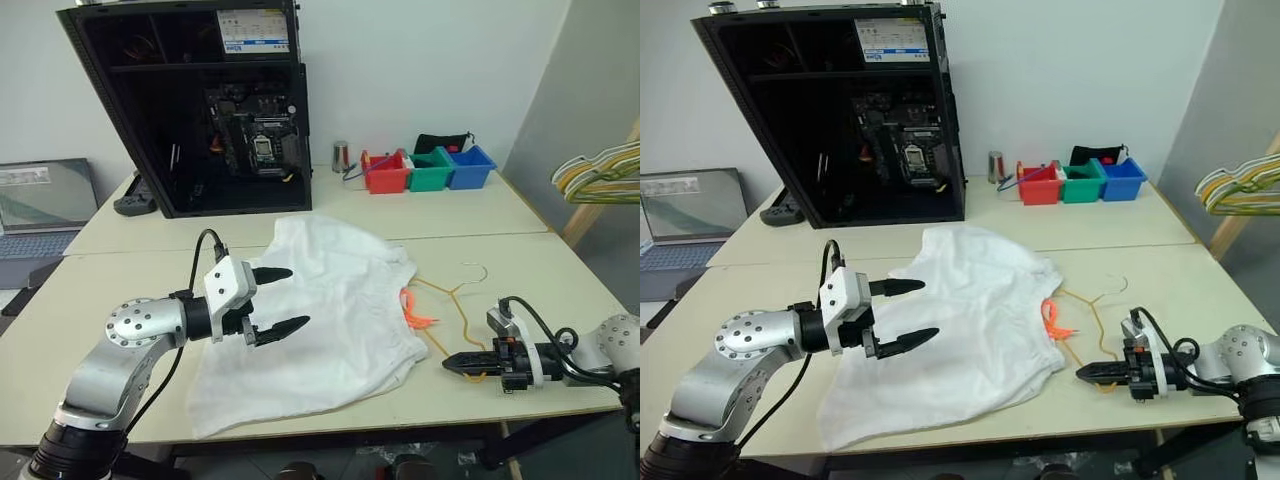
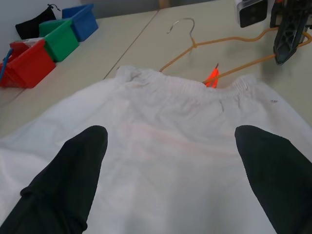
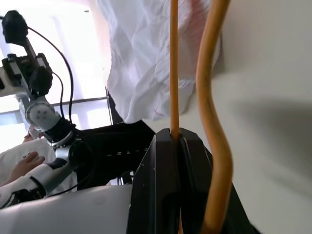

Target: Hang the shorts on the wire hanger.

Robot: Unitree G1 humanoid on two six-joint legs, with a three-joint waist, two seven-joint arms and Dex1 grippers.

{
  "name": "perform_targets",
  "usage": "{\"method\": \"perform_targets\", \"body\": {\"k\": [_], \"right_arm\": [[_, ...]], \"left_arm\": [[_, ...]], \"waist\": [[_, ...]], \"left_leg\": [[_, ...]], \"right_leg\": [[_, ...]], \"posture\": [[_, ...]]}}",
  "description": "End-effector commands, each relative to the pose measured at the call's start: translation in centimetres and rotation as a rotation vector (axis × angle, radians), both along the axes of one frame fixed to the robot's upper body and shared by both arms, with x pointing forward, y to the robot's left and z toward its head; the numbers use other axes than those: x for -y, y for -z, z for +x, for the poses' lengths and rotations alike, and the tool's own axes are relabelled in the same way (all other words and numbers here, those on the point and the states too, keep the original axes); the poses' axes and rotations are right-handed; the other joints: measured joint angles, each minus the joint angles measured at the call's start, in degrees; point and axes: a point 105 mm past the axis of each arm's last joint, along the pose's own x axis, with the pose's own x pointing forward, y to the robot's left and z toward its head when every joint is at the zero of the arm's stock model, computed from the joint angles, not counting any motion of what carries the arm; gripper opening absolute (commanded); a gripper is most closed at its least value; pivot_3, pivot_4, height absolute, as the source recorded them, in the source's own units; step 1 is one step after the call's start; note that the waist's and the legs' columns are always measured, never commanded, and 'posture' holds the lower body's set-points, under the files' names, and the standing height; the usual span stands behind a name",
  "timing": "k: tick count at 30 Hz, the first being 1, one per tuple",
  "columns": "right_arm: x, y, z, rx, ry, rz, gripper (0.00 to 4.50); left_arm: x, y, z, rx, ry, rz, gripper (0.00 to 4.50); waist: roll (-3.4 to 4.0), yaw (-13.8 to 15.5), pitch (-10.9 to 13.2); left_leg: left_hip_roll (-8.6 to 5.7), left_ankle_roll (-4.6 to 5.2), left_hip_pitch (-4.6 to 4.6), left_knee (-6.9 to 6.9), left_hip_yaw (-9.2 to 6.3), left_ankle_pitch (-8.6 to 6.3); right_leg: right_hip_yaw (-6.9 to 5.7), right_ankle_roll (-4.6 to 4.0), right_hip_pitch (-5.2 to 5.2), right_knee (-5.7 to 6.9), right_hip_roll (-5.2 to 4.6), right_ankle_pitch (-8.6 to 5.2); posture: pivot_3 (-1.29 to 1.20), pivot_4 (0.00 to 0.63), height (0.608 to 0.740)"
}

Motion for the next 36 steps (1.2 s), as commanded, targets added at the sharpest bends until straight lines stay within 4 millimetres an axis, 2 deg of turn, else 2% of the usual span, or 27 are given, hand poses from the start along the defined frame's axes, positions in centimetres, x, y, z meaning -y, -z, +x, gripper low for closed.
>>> {"method": "perform_targets", "body": {"k": [1, 6, 10, 12, 15, 17, 19, 24, 27, 28, 30, 32, 36], "right_arm": [[0.0, -0.7, 1.3, 0.057, 0.02, -0.001, 0.0], [-1.3, -1.3, 3.5, 0.162, 0.008, -0.003, 0.0], [-0.7, -1.5, 5.1, 0.362, -0.029, -0.172, 0.0], [0.0, -2.4, 6.4, 0.474, -0.018, -0.249, 0.0], [0.7, -5.0, 8.3, 0.67, -0.048, -0.381, 0.0], [0.5, -6.7, 8.8, 0.795, -0.106, -0.447, 0.0], [0.1, -8.0, 9.1, 0.965, -0.216, -0.574, 0.0], [-1.4, -9.2, 10.5, 1.27, -0.413, -0.846, 0.0], [-2.4, -9.9, 11.4, 1.365, -0.423, -0.912, 0.0], [-2.5, -9.9, 11.7, 1.397, -0.429, -0.947, 0.0], [-3.4, -10.4, 12.2, 1.525, -0.47, -1.056, 0.0], [-4.5, -11.0, 11.9, 1.557, -0.454, -1.03, 0.0], [-5.2, -12.0, 11.4, 1.681, -0.496, -1.091, 0.0]], "left_arm": [[0.1, -1.4, 0.0, 0.07, 0.014, 0.012, 4.49], [0.1, -1.4, 0.1, 0.074, 0.019, 0.016, 4.49], [0.2, -1.5, 0.2, 0.074, 0.028, 0.017, 4.49], [0.1, -1.6, 0.3, 0.071, 0.034, 0.02, 4.49], [-0.2, -2.7, 0.6, 0.041, 0.077, 0.037, 4.49], [-0.6, -4.4, 1.5, 0.035, 0.085, 0.035, 4.49], [-1.0, -7.4, 3.0, 0.038, 0.107, 0.034, 4.49], [-1.2, -14.5, 6.1, 0.105, 0.145, 0.016, 4.49], [-1.0, -16.3, 7.5, 0.153, 0.16, 0.036, 4.49], [-1.0, -16.5, 7.9, 0.165, 0.163, 0.049, 4.49], [-1.0, -15.4, 9.3, 0.188, 0.17, 0.191, 4.49], [-1.4, -13.6, 10.2, 0.191, 0.183, 0.315, 4.49], [-0.8, -11.0, 12.4, 0.222, 0.168, 0.38, 4.49]], "waist": [[0.02, 0.0, -0.01], [0.02, -0.17, -0.01], [0.04, -0.52, -0.01], [0.04, -0.57, -0.02], [0.06, -0.62, 0.01], [0.08, -0.6, 0.02], [0.08, -0.56, 0.02], [-0.02, -1.39, 0.0], [0.05, -2.44, -0.04], [0.05, -2.74, -0.04], [0.05, -3.1, -0.04], [0.04, -3.62, -0.04], [0.03, -3.98, -0.05]], "left_leg": [[-0.02, 0.0, -0.01, 0.0, 0.0, 0.0], [-0.07, 0.0, -0.03, -0.01, 0.06, 0.0], [-0.04, 0.0, -0.03, -0.01, 0.07, 0.0], [-0.04, 0.0, -0.03, -0.01, 0.06, 0.0], [-0.06, -0.01, -0.08, 0.01, 0.09, 0.0], [-0.06, -0.01, -0.13, 0.01, 0.09, 0.01], [-0.04, -0.01, -0.19, 0.0, 0.02, 0.01], [-0.04, -0.02, -0.52, 0.05, -0.09, 0.01], [-0.16, -0.26, -0.53, 0.03, 0.07, 0.14], [-0.19, -0.3, -0.53, 0.06, 0.12, 0.17], [-0.19, -0.41, -0.57, 0.04, 0.15, 0.23], [-0.17, -0.51, -0.79, 0.03, 0.09, 0.28], [-0.16, -0.61, -1.23, 0.02, 0.04, 0.34]], "right_leg": [[0.01, -0.01, -0.01, 0.0, 0.0, 0.0], [0.04, -0.29, -0.04, -0.04, 0.0, 0.17], [0.02, -0.28, -0.06, -0.02, 0.0, 0.17], [0.02, -0.23, -0.06, -0.02, 0.0, 0.14], [0.04, -0.05, -0.14, 0.01, 0.0, 0.03], [0.04, -0.05, -0.26, 0.06, -0.01, 0.04], [-0.04, -0.04, -0.31, 0.06, 0.0, 0.03], [-0.2, -0.01, -0.55, 0.06, 0.1, 0.03], [-0.01, -0.02, -0.58, -0.04, -0.02, 0.04], [0.04, -0.29, -0.6, -0.03, -0.04, 0.21], [0.11, -0.3, -0.67, -0.03, -0.04, 0.21], [0.08, -0.32, -0.94, 0.02, -0.05, 0.22], [0.17, -0.45, -1.54, 0.16, -0.16, 0.3]], "posture": [[-0.03, 0.0, 0.74], [-0.03, 0.0, 0.74], [-0.04, 0.0, 0.74], [-0.04, 0.0, 0.74], [-0.07, 0.0, 0.74], [-0.07, 0.0, 0.74], [-0.08, 0.0, 0.74], [-0.1, 0.0, 0.74], [-0.11, 0.0, 0.74], [-0.11, 0.0, 0.74], [-0.12, 0.0, 0.74], [-0.13, 0.0, 0.74], [-0.14, 0.0, 0.74]]}}
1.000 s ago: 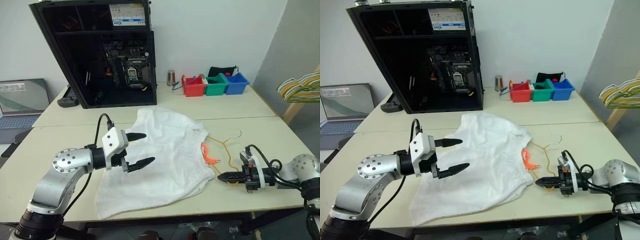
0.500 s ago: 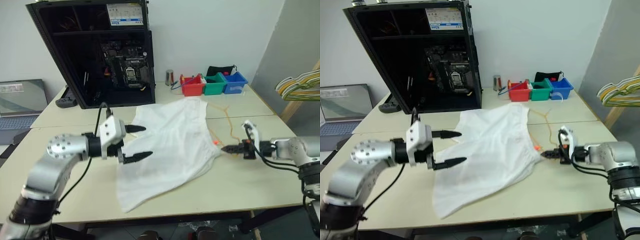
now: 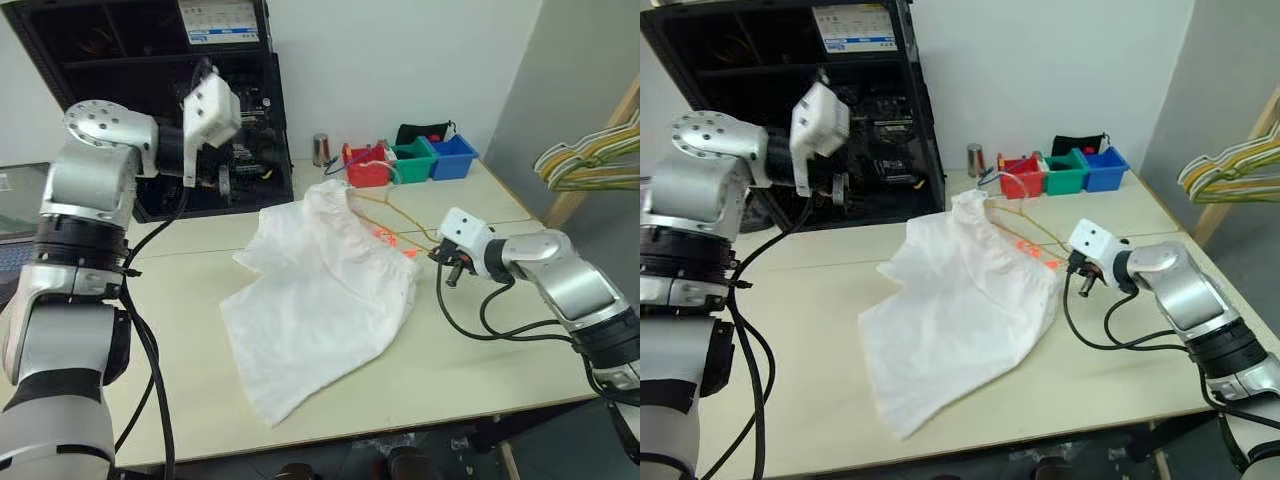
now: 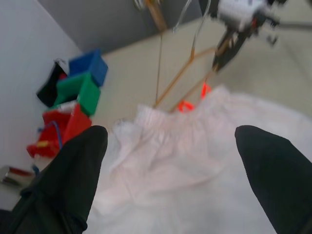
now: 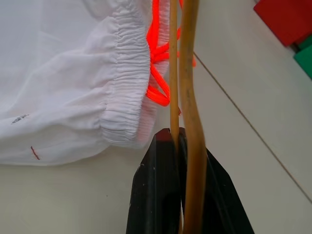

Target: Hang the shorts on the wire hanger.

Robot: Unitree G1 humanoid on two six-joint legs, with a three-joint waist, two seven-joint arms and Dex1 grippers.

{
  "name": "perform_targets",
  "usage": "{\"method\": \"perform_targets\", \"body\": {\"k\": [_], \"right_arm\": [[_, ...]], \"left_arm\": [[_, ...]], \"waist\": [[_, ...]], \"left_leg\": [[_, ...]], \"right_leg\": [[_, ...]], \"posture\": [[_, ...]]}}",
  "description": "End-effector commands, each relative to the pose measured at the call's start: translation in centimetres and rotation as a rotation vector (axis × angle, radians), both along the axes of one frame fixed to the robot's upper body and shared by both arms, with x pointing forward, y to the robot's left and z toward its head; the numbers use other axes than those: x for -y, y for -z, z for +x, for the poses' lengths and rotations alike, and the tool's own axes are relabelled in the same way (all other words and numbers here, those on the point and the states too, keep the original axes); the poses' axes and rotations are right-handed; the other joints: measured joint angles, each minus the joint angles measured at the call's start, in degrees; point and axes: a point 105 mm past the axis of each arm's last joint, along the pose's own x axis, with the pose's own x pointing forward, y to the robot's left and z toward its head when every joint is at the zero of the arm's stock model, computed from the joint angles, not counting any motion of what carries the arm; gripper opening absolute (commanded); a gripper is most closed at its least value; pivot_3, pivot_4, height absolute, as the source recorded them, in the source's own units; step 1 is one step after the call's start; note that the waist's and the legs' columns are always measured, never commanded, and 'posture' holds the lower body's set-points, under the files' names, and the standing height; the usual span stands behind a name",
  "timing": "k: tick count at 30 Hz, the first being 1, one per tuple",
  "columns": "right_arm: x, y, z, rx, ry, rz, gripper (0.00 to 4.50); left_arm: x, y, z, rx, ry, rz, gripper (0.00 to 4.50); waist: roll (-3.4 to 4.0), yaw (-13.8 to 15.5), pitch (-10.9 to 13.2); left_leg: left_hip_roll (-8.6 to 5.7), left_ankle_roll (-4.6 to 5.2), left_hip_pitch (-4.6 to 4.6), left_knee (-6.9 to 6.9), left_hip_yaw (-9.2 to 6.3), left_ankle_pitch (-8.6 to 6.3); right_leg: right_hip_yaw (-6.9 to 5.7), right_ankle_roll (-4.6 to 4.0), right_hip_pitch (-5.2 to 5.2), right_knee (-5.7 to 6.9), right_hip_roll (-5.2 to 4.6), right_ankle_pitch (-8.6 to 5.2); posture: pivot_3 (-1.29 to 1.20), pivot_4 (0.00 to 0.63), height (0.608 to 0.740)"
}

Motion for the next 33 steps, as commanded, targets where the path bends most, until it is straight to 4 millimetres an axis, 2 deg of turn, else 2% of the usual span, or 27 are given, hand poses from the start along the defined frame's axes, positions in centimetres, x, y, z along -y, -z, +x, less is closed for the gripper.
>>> {"method": "perform_targets", "body": {"k": [1, 4, 9, 12, 15, 17, 18, 21, 25, 30, 33], "right_arm": [[-1.2, -3.0, -0.3, 0.192, -0.073, -0.067, 0.0], [-1.9, -3.4, -0.5, 0.262, -0.109, -0.118, 0.0], [-2.5, -4.1, -0.6, 0.345, -0.14, -0.173, 0.0], [-2.7, -4.2, -0.7, 0.344, -0.132, -0.166, 0.0], [-2.9, -4.6, -0.6, 0.371, -0.131, -0.177, 0.0], [-2.8, -4.7, -0.6, 0.385, -0.133, -0.198, 0.0], [-2.8, -4.7, -0.6, 0.389, -0.136, -0.206, 0.0], [-2.8, -4.9, -0.6, 0.407, -0.143, -0.228, 0.0], [-2.8, -5.1, -0.6, 0.42, -0.146, -0.244, 0.0], [-3.0, -5.4, -0.7, 0.429, -0.157, -0.254, 0.0], [-3.1, -5.2, -0.8, 0.421, -0.16, -0.251, 0.0]], "left_arm": [[0.3, 1.3, 1.9, 0.108, -0.014, 0.099, 4.49], [0.9, 1.8, 3.1, 0.151, -0.033, 0.114, 4.49], [1.8, 3.5, 3.8, 0.182, -0.01, 0.188, 4.49], [2.4, 3.8, 3.9, 0.181, 0.008, 0.179, 4.49], [2.1, 5.1, 3.4, 0.163, 0.05, 0.257, 4.49], [1.9, 5.2, 3.6, 0.173, 0.033, 0.261, 4.13], [1.9, 5.2, 3.8, 0.182, 0.023, 0.262, 4.09], [1.5, 5.5, 4.0, 0.193, 0.008, 0.291, 3.34], [1.3, 5.5, 4.4, 0.216, -0.022, 0.312, 2.71], [1.3, 5.4, 4.9, 0.235, -0.06, 0.317, 1.59], [1.5, 5.4, 5.0, 0.238, -0.06, 0.307, 1.08]], "waist": [[0.0, -0.12, 0.0], [-0.02, -0.29, 0.01], [-0.03, -0.6, 0.0], [-0.05, -1.24, -0.01], [-0.05, -1.8, -0.01], [-0.06, -2.25, -0.02], [-0.06, -2.73, -0.02], [-0.06, -3.38, -0.02], [-0.06, -4.1, -0.02], [-0.06, -4.96, -0.02], [-0.07, -5.1, -0.03]], "left_leg": [[0.0, 0.0, -0.06, 0.01, -0.01, 0.0], [-0.02, 0.01, -0.09, 0.02, 0.0, -0.01], [-0.01, 0.02, -0.07, 0.03, 0.02, -0.01], [-0.01, 0.02, -0.06, 0.06, 0.02, -0.01], [-0.02, 0.02, -0.08, 0.1, 0.0, -0.01], [-0.02, 0.03, -0.06, 0.1, 0.0, -0.01], [-0.02, 0.03, -0.06, 0.1, -0.01, -0.01], [-0.03, 0.03, -0.04, 0.13, -0.02, -0.01], [-0.02, 0.03, 0.03, 0.15, -0.03, -0.01], [-0.02, 0.05, 0.1, 0.17, -0.08, -0.01], [-0.02, 0.05, 0.14, 0.18, -0.1, 0.0]], "right_leg": [[0.0, 0.0, -0.04, -0.01, 0.0, 0.0], [0.0, 0.0, -0.05, -0.04, 0.01, 0.01], [-0.01, 0.02, -0.03, -0.02, 0.02, 0.01], [-0.01, 0.02, -0.01, 0.03, 0.02, 0.01], [-0.02, 0.03, -0.01, 0.09, 0.02, 0.01], [-0.02, 0.03, 0.0, 0.1, 0.01, 0.01], [-0.02, 0.03, 0.0, 0.1, 0.01, 0.01], [-0.02, 0.03, 0.0, 0.2, 0.01, 0.01], [0.0, 0.04, -0.02, 0.43, 0.0, 0.01], [-0.04, 0.05, -0.01, 0.64, 0.0, 0.0], [-0.06, 0.06, -0.01, 0.73, 0.01, -0.01]], "posture": [[-0.15, 0.0, 0.74], [-0.16, 0.0, 0.74], [-0.17, 0.0, 0.74], [-0.18, 0.0, 0.74], [-0.19, 0.0, 0.74], [-0.19, 0.0, 0.74], [-0.19, 0.0, 0.74], [-0.2, 0.0, 0.74], [-0.2, 0.0, 0.74], [-0.21, 0.0, 0.74], [-0.21, 0.0, 0.74]]}}
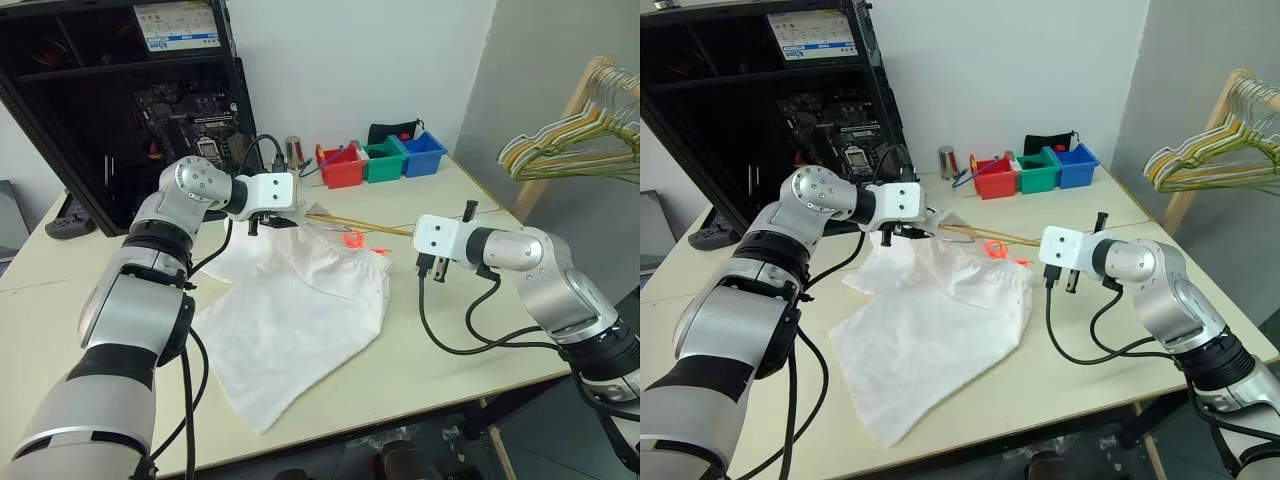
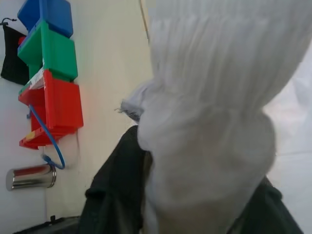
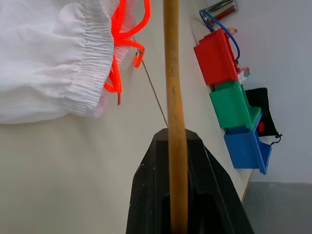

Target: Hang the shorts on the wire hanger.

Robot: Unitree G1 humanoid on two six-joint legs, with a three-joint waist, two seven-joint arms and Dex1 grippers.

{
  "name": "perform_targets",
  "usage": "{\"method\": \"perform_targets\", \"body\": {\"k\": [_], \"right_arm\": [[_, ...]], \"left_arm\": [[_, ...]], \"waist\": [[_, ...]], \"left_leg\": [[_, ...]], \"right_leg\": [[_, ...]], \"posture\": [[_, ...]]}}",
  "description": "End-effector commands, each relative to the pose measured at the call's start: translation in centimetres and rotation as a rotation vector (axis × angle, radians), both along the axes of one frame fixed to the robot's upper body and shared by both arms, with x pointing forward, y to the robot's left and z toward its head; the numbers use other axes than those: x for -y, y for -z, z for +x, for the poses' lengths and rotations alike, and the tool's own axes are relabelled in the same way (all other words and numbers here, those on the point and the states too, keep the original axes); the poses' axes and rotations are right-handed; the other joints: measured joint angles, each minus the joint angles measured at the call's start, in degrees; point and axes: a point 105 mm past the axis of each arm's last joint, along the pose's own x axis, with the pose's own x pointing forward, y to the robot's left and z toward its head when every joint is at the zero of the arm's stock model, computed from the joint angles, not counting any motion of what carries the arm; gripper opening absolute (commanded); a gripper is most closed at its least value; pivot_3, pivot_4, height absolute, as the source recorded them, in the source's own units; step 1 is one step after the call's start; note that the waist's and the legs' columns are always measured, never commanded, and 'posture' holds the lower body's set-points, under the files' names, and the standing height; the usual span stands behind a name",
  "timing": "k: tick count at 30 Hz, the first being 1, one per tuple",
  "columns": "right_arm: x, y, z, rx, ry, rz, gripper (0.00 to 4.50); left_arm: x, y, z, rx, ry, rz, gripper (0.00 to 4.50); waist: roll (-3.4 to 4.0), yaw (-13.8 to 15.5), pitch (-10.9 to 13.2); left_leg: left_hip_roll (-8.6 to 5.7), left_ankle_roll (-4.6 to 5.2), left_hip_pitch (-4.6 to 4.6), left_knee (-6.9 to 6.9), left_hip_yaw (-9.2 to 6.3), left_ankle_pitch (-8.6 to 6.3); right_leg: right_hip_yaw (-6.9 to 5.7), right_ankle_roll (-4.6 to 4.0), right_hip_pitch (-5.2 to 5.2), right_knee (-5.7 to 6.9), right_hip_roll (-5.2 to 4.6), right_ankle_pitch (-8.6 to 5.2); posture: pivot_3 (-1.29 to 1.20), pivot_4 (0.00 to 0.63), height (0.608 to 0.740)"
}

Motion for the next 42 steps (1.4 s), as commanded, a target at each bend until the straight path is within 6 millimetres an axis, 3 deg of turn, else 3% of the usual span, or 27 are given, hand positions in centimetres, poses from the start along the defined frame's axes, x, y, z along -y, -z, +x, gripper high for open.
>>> {"method": "perform_targets", "body": {"k": [1, 6, 13, 19, 25, 31, 33, 38, 40, 42], "right_arm": [[-0.8, -2.5, -0.3, 0.086, -0.035, 0.018, 0.0], [-0.9, -2.4, -0.4, 0.081, -0.041, 0.017, 0.0], [-1.0, -2.1, -0.3, 0.062, -0.048, 0.018, 0.0], [-0.6, -2.1, -0.7, 0.022, -0.081, 0.003, 1.17], [0.6, -3.3, -1.6, -0.01, -0.092, -0.035, 2.7], [3.3, -5.1, -1.9, -0.04, 0.002, -0.022, 3.93], [4.6, -4.8, -2.4, -0.157, 0.054, 0.074, 4.42], [7.8, -1.5, -4.4, -0.521, 0.182, 0.363, 4.49], [7.7, -0.6, -5.2, -0.61, 0.177, 0.427, 4.49], [5.8, 1.6, -6.1, -0.813, 0.151, 0.64, 4.49]], "left_arm": [[0.4, -1.8, 0.4, 0.058, 0.002, -0.023, 0.91], [0.7, -1.8, 0.4, 0.059, 0.005, -0.038, 0.03], [0.8, -1.3, 0.0, 0.049, 0.031, -0.035, 0.03], [0.1, -0.8, -0.8, 0.012, 0.051, -0.05, 0.0], [-0.3, 0.6, -1.8, -0.015, 0.072, -0.048, 0.0], [-0.1, 2.6, -4.1, -0.055, 0.103, -0.069, 0.0], [-0.7, 2.6, -4.6, -0.073, 0.069, -0.106, 0.0], [-2.9, 1.7, -5.6, -0.154, -0.063, -0.234, 0.0], [-3.3, 1.5, -5.9, -0.169, -0.084, -0.244, 0.0], [-4.3, 1.0, -6.4, -0.19, -0.127, -0.274, 0.0]], "waist": [[0.0, -0.2, 0.0], [-0.01, -0.6, -0.01], [-0.03, -1.28, -0.02], [-0.02, -1.34, -0.02], [-0.02, -1.39, -0.04], [0.03, -1.48, -0.09], [0.03, -1.51, -0.09], [-0.1, -1.37, -0.2], [-0.07, -1.31, -0.21], [-0.03, -1.23, -0.26]], "left_leg": [[0.01, 0.0, 0.01, 0.0, -0.01, 0.0], [-0.02, -0.03, 0.0, 0.0, -0.04, 0.02], [-0.01, -0.02, 0.0, 0.0, -0.05, 0.01], [-0.01, -0.03, 0.01, 0.0, -0.07, 0.02], [-0.02, -0.03, 0.01, 0.0, -0.07, 0.02], [0.0, -0.01, 0.01, 0.01, -0.07, 0.01], [0.01, -0.01, 0.01, 0.02, -0.07, 0.01], [0.04, 0.06, 0.01, 0.02, -0.11, -0.03], [0.02, 0.09, 0.02, 0.03, -0.09, -0.05], [0.02, 0.15, 0.04, 0.04, -0.09, -0.09]], "right_leg": [[-0.01, 0.0, 0.0, 0.02, 0.0, 0.0], [-0.01, -0.01, 0.0, 0.02, -0.01, 0.01], [-0.01, -0.01, 0.0, 0.02, -0.02, 0.01], [-0.02, -0.01, 0.0, 0.03, -0.02, 0.01], [-0.01, -0.02, 0.01, 0.03, -0.04, 0.01], [0.01, -0.02, 0.01, 0.05, -0.05, 0.01], [-0.01, -0.03, 0.01, 0.03, -0.04, 0.01], [-0.03, -0.05, 0.04, 0.05, -0.04, 0.01], [-0.02, -0.05, 0.05, 0.06, -0.05, 0.02], [-0.03, -0.05, 0.09, 0.08, -0.06, 0.02]], "posture": [[-0.21, 0.0, 0.74], [-0.21, 0.0, 0.74], [-0.2, 0.0, 0.74], [-0.2, 0.0, 0.74], [-0.21, 0.0, 0.74], [-0.23, 0.0, 0.74], [-0.23, 0.0, 0.74], [-0.22, 0.0, 0.74], [-0.2, 0.0, 0.74], [-0.19, 0.0, 0.74]]}}
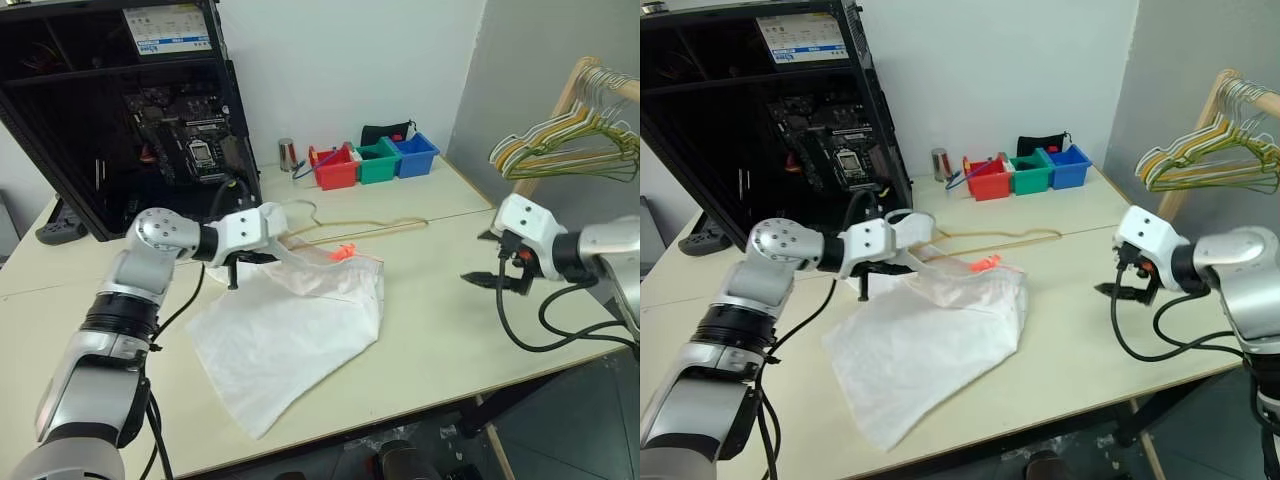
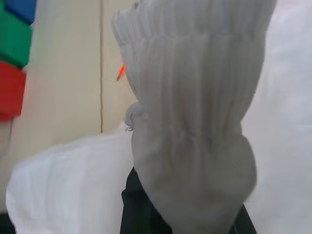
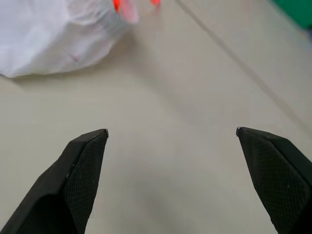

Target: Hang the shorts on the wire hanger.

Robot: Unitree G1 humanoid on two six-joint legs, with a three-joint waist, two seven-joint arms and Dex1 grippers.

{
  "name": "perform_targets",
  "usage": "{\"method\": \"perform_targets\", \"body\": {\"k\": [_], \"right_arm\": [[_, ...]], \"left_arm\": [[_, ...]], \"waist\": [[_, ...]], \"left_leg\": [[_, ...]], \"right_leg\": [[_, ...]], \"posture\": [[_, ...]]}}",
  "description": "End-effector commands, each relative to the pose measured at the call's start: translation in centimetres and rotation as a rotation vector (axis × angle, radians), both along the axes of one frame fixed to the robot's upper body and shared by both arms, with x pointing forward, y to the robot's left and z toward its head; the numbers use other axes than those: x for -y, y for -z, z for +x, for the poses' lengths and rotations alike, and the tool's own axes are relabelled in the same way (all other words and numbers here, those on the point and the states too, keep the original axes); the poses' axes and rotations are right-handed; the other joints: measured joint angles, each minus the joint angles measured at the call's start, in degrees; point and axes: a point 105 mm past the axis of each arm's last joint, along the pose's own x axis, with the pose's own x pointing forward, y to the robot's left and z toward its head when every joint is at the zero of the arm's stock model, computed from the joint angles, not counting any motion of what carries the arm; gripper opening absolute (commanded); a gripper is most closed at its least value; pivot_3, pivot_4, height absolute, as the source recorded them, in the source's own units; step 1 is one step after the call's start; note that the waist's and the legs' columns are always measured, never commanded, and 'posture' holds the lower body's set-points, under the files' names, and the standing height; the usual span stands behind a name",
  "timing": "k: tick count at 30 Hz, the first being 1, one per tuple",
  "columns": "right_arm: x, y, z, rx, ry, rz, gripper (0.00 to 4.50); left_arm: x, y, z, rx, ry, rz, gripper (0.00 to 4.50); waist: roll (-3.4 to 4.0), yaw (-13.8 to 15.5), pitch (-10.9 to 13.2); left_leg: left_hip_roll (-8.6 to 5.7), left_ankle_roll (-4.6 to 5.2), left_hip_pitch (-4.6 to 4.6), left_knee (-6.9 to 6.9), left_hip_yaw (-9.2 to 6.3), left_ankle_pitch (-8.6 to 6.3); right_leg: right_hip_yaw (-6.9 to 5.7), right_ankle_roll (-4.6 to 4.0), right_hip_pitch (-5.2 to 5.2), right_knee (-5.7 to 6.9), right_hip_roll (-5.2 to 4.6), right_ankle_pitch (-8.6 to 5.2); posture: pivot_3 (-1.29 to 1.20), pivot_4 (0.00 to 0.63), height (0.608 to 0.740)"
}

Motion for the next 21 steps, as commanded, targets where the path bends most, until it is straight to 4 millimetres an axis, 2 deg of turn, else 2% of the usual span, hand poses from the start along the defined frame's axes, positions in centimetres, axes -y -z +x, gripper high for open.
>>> {"method": "perform_targets", "body": {"k": [1, 3, 6, 11, 14, 17, 21], "right_arm": [[-3.7, 1.9, -0.9, -0.228, 0.005, 0.38, 4.49], [-5.9, 3.1, -0.6, -0.294, 0.001, 0.47, 4.49], [-8.4, 2.7, 1.4, -0.329, 0.01, 0.578, 4.49], [-9.5, 3.6, 4.3, -0.353, 0.1, 0.606, 4.49], [-10.1, 2.9, 4.6, -0.383, 0.081, 0.653, 4.49], [-10.6, 3.3, 4.9, -0.369, 0.067, 0.62, 4.49], [-12.4, 3.6, 5.2, -0.383, 0.047, 0.638, 4.49]], "left_arm": [[-1.1, -2.6, -0.8, 0.004, -0.056, -0.086, 0.0], [-1.6, -3.1, -1.2, -0.011, -0.082, -0.107, 0.0], [-1.9, -3.1, -1.7, -0.015, -0.102, -0.098, 0.0], [-2.0, -2.8, -2.1, -0.018, -0.113, -0.087, 0.0], [-2.0, -2.7, -2.2, -0.018, -0.114, -0.085, 0.0], [-2.0, -2.8, -2.1, -0.016, -0.117, -0.085, 0.0], [-1.8, -2.8, -2.2, -0.013, -0.114, -0.084, 0.0]], "waist": [[-0.14, -0.18, -0.25], [-0.43, -0.62, -0.56], [-0.2, -0.43, -0.58], [-0.36, 0.59, -0.75], [-0.43, 1.31, -0.79], [-0.42, 1.54, -0.79], [-0.41, 1.5, -0.8]], "left_leg": [[0.0, 0.01, 0.01, 0.0, 0.01, 0.0], [0.16, 0.02, 0.14, -0.1, -0.1, -0.01], [0.1, -0.04, 0.12, -0.08, -0.2, 0.02], [-0.03, -0.19, 0.12, -0.06, -0.17, 0.11], [-0.03, -0.22, 0.1, -0.06, -0.21, 0.12], [-0.05, -0.19, 0.1, -0.06, -0.16, 0.11], [-0.01, -0.15, 0.13, -0.07, -0.18, 0.08]], "right_leg": [[0.0, 0.0, 0.0, 0.01, -0.01, 0.0], [0.01, -0.03, 0.0, 0.04, 0.14, 0.0], [0.02, -0.19, -0.08, 0.07, 0.12, 0.1], [0.01, -0.2, -0.05, 0.0, 0.05, 0.11], [0.01, -0.21, -0.05, -0.02, 0.05, 0.11], [0.02, -0.21, -0.07, 0.02, 0.04, 0.11], [0.01, -0.22, -0.07, 0.07, 0.07, 0.12]], "posture": [[-0.18, 0.0, 0.74], [-0.17, 0.0, 0.74], [-0.15, 0.0, 0.74], [-0.13, 0.0, 0.74], [-0.12, 0.0, 0.74], [-0.12, 0.0, 0.74], [-0.11, 0.0, 0.74]]}}
